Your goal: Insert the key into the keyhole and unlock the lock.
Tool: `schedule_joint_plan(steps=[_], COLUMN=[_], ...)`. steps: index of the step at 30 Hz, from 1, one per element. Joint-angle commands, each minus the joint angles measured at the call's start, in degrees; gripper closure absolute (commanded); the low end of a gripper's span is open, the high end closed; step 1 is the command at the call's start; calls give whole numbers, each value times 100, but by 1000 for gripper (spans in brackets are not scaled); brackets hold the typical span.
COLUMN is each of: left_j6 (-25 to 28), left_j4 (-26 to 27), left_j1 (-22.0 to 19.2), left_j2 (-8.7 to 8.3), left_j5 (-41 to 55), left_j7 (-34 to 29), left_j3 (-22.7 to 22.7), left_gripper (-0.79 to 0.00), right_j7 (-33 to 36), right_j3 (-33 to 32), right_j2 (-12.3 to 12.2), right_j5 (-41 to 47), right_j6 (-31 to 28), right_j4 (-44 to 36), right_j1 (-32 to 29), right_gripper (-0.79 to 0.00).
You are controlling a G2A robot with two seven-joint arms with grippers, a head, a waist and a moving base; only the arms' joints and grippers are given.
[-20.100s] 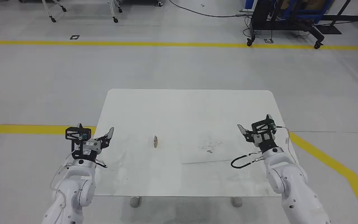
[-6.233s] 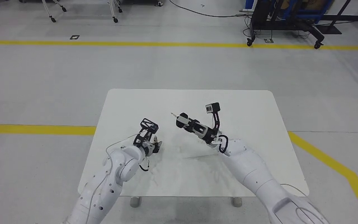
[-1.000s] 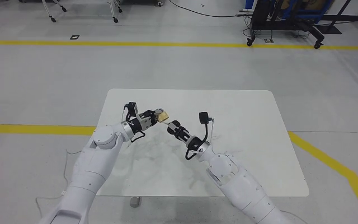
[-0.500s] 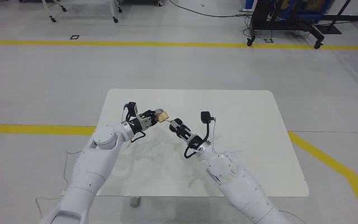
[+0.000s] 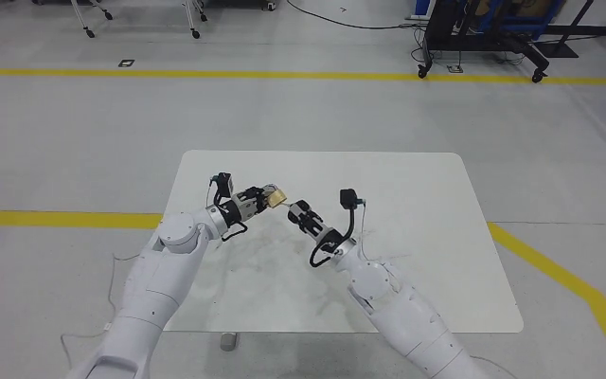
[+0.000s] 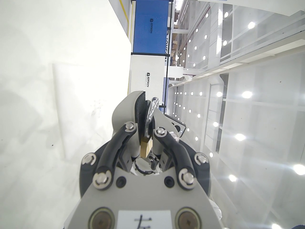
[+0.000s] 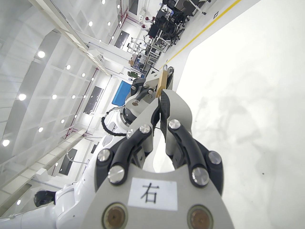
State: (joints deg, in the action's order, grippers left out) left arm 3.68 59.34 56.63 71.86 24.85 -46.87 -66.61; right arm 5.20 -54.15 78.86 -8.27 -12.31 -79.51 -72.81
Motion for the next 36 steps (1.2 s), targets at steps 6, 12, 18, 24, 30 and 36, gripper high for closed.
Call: schedule_joint_plan(steps=[6,12,18,24,30,36], left_j6=[3,-21,-28,50,259,424], left_j4=[12,8,20,50,104,199], left_j1=[12,12,17,24,37,66], left_j2=[0,2,2,0,-18,-32], left_j5=[5,18,16,15,-163,-452], left_j7=[16,42,46,7,-27,9], left_j3=[-3,-9,-11,-17,-21,28], left_gripper=[0,0,0,0,0,0], right_j7=[32,216,384,521,624,594], right_j3=[54,96,127,37,-32,-42], right_j2=[40,66,91,104,106,122], right_j5=[-26,47,144,448,500,444], right_j6=[12,-21,-31,-163,-215,-206], right_j4=[33,31,37,80,145,213], right_j1=[23,22,29,23,46,74], right_gripper=[0,0,0,0,0,0])
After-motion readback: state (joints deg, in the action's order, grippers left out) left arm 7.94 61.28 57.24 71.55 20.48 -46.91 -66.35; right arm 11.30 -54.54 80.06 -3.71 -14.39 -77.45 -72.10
